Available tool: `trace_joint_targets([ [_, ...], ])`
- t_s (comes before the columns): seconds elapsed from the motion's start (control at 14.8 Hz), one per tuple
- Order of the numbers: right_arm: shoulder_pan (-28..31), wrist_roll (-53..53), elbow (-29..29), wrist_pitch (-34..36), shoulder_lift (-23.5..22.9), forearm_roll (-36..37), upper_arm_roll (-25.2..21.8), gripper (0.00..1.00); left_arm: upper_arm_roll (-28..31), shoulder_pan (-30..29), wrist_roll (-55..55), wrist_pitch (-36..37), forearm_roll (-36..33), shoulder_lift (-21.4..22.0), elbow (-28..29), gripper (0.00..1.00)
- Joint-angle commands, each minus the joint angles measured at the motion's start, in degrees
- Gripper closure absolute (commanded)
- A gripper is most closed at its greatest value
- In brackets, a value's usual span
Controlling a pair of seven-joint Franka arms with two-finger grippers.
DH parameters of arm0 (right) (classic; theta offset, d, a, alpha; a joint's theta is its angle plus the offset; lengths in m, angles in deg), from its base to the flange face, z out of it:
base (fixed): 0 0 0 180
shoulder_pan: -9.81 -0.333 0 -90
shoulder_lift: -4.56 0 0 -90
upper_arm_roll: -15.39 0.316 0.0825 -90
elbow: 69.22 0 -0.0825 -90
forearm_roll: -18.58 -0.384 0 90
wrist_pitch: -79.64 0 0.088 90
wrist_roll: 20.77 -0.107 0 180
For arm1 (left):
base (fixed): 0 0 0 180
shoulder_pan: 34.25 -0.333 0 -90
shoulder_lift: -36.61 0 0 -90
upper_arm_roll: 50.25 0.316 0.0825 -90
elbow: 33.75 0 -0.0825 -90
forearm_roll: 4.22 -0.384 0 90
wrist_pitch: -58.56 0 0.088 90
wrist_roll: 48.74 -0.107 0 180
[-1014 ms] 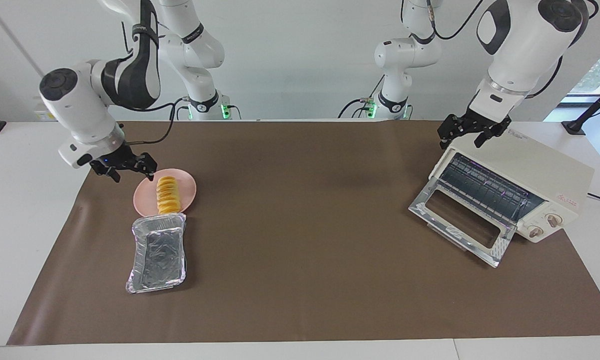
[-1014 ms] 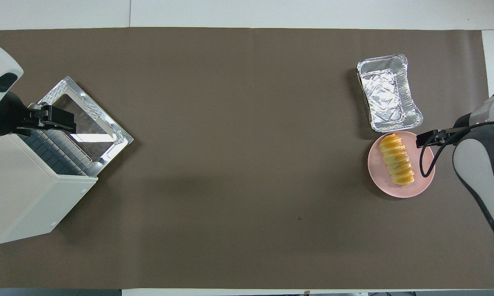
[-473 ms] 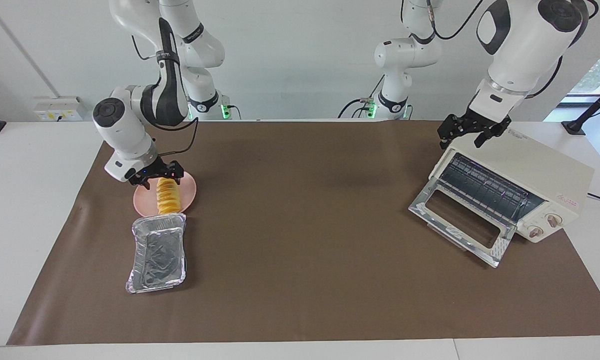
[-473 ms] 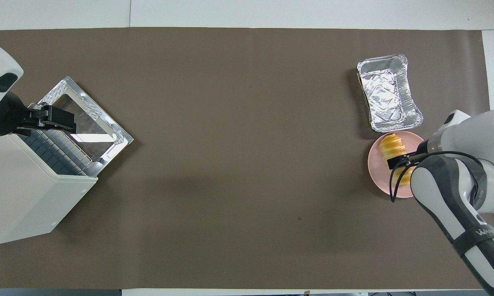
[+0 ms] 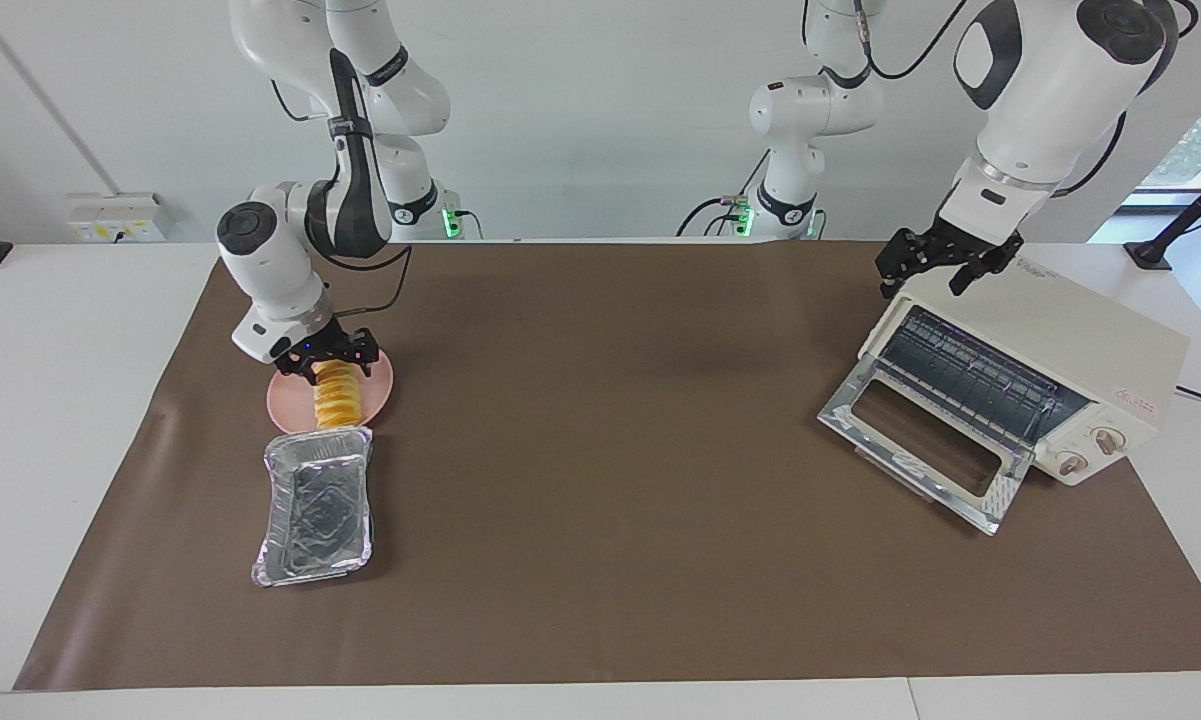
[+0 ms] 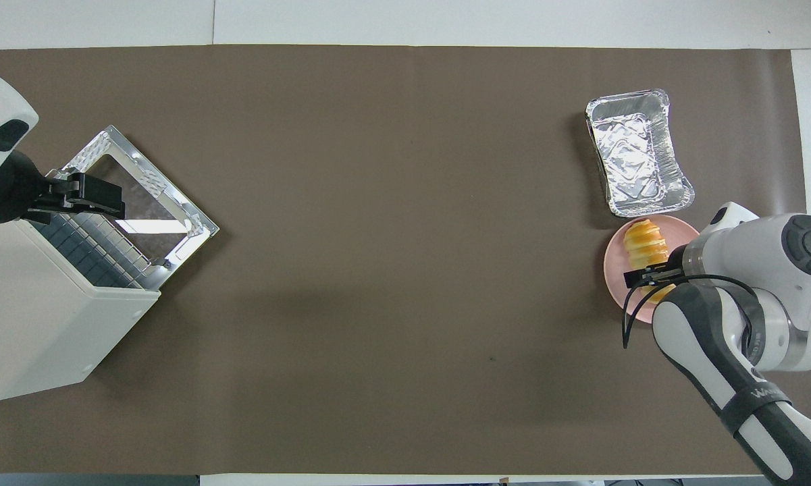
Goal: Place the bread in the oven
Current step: 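Reach the right gripper down and grasp the bread roll on the pink plate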
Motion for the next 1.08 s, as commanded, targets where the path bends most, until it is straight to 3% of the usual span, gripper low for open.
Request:
trace_joint_targets([
  [0.0,-0.07,-1.64,3.21,-2.47,1.98,-0.31,0.25,0.41,-0.22,-0.66,-0.43,-0.29,0.98,1.33,1.43,0.00],
  [0.14,0.02,-2.96,3.22,-2.39,1.89,-0.31,0.25,0.56,-0.22,-0.66,-0.43,-0.29,1.07,1.33,1.43,0.00],
  [0.34,0.11,-2.97,0.33,1.27,1.98,-0.31,0.25,0.67,-0.22,-0.66,-0.43,-0.29,0.98,1.33,1.43,0.00],
  [0.74,0.02,-3.41,-12.76,21.75,3.56,-1.63,0.43,0.68,-0.22,-0.66,-0.43,-0.29,0.98,1.33,1.43,0.00],
  [1.01,0.02,-2.80,-21.81,25.82,1.11,-1.63,0.52,0.67,-0.22,-0.66,-0.51,-0.29,1.07,1.33,1.43,0.00],
])
